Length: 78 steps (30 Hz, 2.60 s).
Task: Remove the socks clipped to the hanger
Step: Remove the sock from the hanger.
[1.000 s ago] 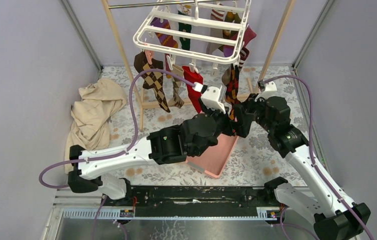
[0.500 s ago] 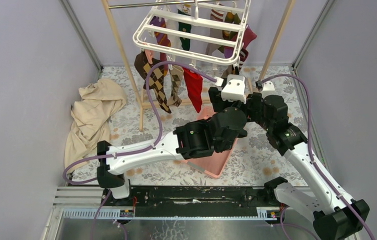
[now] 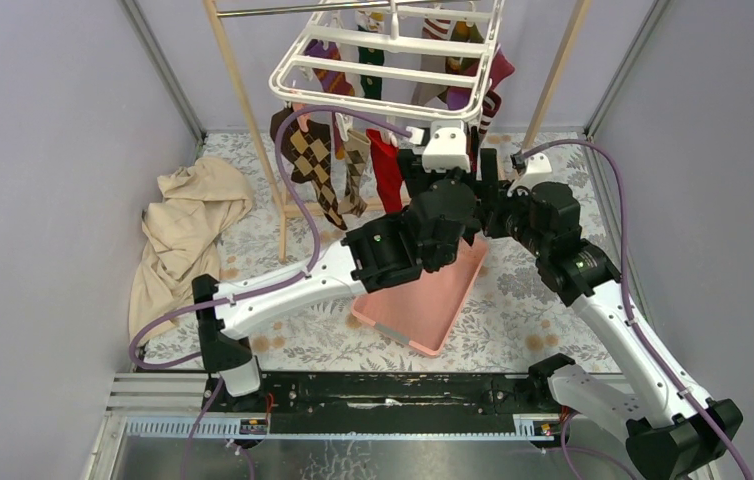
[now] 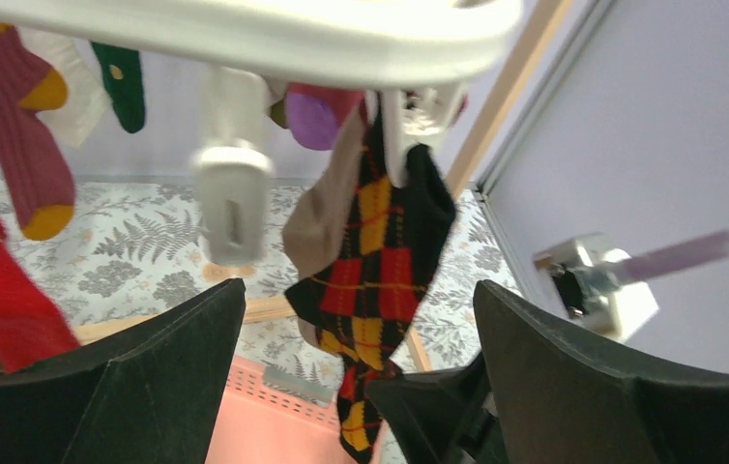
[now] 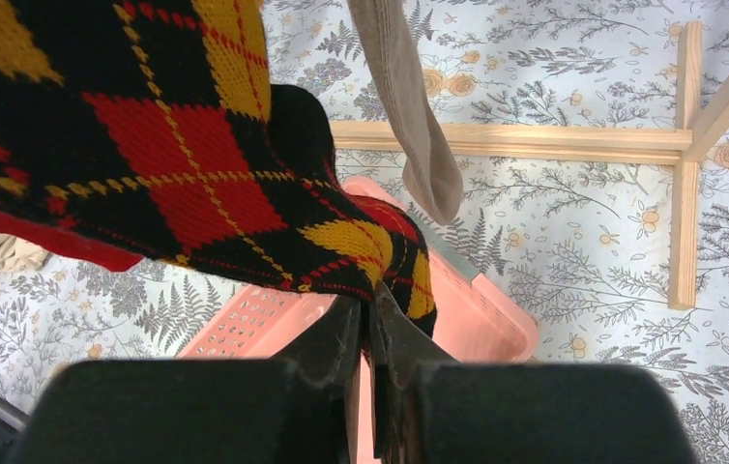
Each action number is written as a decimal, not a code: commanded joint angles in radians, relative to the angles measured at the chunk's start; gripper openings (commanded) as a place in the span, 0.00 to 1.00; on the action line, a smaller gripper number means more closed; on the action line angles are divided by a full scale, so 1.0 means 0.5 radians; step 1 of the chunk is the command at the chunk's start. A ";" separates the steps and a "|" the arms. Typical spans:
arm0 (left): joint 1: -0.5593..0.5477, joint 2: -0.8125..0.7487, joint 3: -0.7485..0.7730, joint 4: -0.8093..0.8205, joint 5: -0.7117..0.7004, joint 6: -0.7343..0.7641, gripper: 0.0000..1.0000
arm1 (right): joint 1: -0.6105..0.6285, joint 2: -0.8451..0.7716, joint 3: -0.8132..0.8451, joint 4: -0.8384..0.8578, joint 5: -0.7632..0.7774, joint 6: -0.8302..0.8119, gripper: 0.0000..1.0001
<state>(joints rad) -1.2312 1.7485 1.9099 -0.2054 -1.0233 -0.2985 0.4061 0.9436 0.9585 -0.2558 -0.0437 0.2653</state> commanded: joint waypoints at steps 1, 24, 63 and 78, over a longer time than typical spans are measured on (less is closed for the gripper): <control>0.111 -0.157 -0.096 0.125 -0.088 -0.038 0.94 | 0.033 0.024 0.135 0.029 -0.020 -0.056 0.00; 0.843 -0.738 -0.629 -0.111 0.222 -0.318 0.94 | 0.684 0.379 0.413 -0.094 0.372 -0.199 0.00; 0.415 -0.938 -0.686 -0.112 0.806 -0.310 0.92 | 1.045 0.577 0.499 -0.061 0.740 -0.122 0.00; 0.269 -0.586 -0.244 -0.068 0.720 -0.148 0.93 | 1.050 0.385 0.369 -0.053 0.797 -0.122 0.00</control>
<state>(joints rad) -1.0824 1.3983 1.7088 -0.2813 -0.6472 -0.4244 0.9173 1.1820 1.1534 -0.3099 0.3248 0.2100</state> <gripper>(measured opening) 0.924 0.083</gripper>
